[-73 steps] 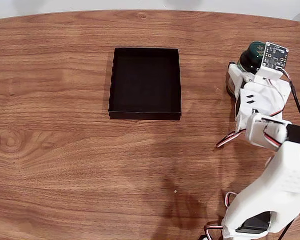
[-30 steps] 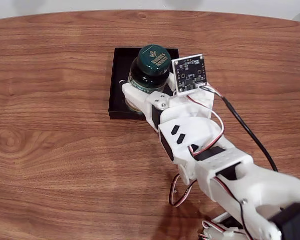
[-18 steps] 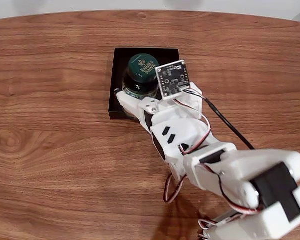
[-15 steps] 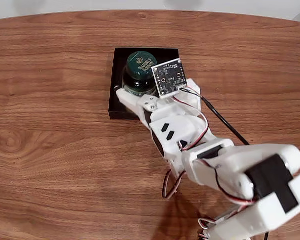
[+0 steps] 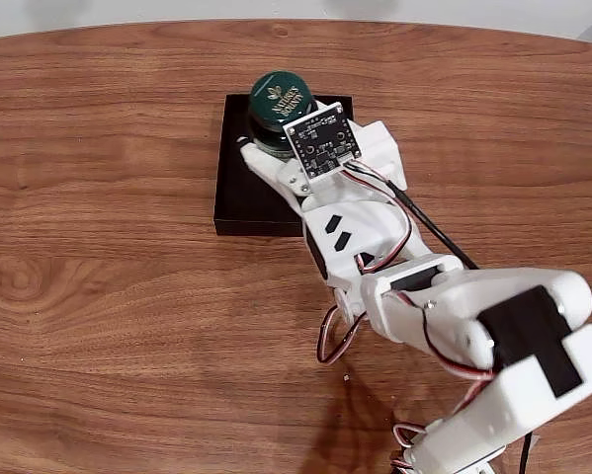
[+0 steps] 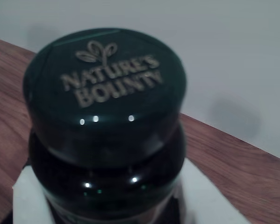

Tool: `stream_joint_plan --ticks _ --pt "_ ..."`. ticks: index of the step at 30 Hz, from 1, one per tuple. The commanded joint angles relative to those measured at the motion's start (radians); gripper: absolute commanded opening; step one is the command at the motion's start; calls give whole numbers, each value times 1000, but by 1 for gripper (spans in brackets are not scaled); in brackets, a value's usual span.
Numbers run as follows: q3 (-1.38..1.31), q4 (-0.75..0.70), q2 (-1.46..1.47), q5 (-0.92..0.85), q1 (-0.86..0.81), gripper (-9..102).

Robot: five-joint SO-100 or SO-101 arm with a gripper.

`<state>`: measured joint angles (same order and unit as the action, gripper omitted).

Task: Pick up the pill bottle and place it in the black box.

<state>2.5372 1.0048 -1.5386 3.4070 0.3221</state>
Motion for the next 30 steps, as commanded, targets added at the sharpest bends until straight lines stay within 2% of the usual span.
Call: stream_joint_plan --ticks 1,11,30 --pt "-91 74 28 6 2 9" --pt "-132 138 192 3 21 8" --pt "-262 104 367 25 -9 8"
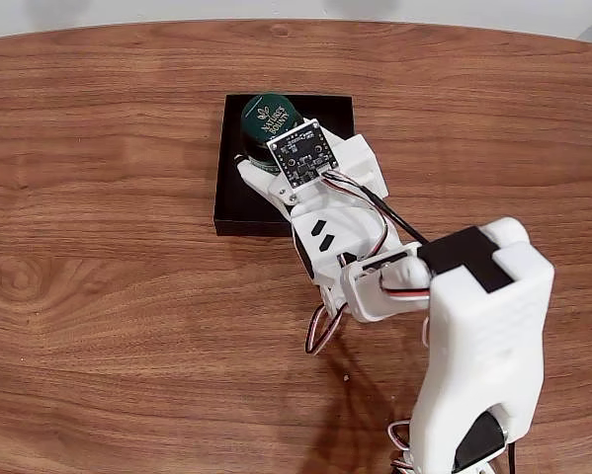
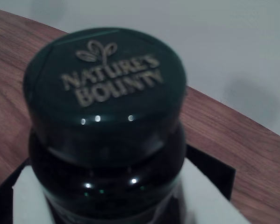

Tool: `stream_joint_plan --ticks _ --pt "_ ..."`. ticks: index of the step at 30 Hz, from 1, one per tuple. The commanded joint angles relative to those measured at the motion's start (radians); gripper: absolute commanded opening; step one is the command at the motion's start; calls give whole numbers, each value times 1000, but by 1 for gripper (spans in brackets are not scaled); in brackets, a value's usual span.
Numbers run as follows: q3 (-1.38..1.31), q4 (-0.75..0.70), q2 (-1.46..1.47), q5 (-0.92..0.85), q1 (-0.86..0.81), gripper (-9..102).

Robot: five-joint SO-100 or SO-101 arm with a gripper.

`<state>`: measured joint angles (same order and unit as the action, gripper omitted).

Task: Pick up the pill bottle and place it in the black box.

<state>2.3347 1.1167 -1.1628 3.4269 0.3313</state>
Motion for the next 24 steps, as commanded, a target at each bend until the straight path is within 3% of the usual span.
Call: stream_joint_plan --ticks 1,16,24 --pt "-64 -12 -6 3 -20 9" --pt "14 -11 -21 5 -51 41" --pt "35 -44 -60 9 -52 50"
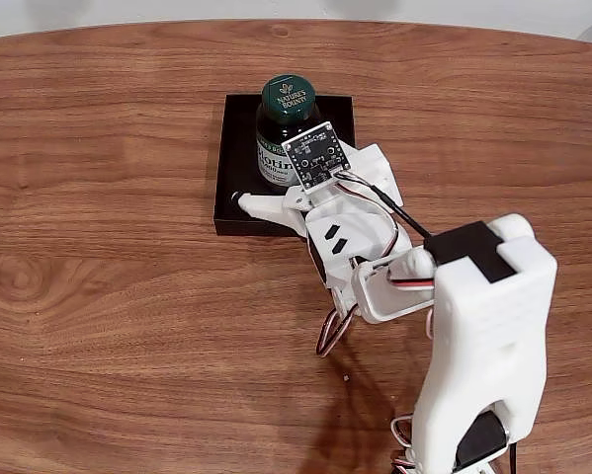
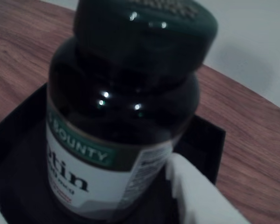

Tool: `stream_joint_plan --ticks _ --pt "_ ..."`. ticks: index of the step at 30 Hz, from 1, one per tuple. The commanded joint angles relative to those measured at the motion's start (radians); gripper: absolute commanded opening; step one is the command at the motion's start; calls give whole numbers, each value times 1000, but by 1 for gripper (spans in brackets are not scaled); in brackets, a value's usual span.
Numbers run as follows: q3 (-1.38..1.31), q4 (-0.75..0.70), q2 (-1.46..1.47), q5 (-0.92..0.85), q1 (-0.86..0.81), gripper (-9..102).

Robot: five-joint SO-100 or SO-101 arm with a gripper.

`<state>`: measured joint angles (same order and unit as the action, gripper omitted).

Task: Pick up the pill bottle and place it in the black box.

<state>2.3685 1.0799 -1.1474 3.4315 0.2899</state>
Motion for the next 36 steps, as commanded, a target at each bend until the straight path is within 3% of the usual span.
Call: stream_joint_plan --ticks 1,15,36 --pt "6 -9 -83 2 -11 50" --pt "52 -38 -183 -6 -52 50" --pt "350 -149 -652 -23 -92 49"
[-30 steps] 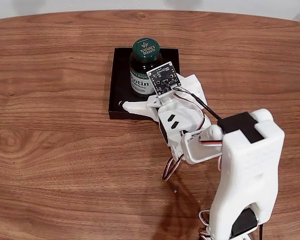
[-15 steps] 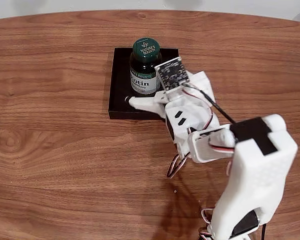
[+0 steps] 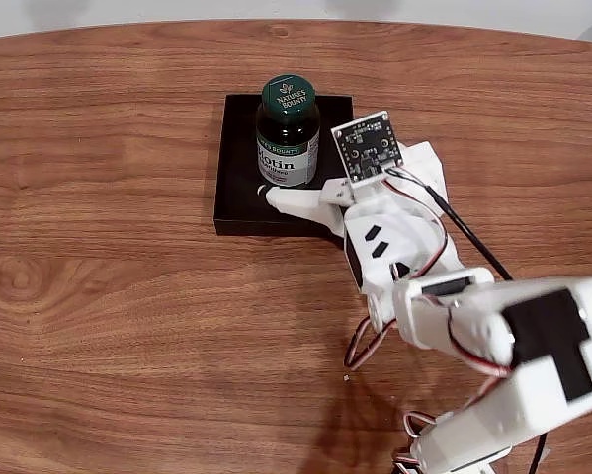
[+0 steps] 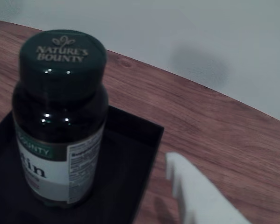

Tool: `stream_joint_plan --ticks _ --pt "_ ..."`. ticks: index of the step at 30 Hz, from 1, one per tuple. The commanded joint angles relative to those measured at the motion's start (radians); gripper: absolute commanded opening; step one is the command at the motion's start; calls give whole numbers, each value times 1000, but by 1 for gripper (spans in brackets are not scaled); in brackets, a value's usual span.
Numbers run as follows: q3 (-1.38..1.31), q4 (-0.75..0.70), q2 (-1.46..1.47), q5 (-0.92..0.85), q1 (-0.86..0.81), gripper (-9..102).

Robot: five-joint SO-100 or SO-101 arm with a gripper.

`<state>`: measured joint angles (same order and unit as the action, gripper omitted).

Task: Pick up the pill bottle and place it in the black box.

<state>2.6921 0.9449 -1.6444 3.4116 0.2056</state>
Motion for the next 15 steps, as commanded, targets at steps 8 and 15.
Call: stream_joint_plan --ticks 8,15 --pt "130 -167 -426 5 -41 49" --pt "179 -495 -776 8 -94 49"
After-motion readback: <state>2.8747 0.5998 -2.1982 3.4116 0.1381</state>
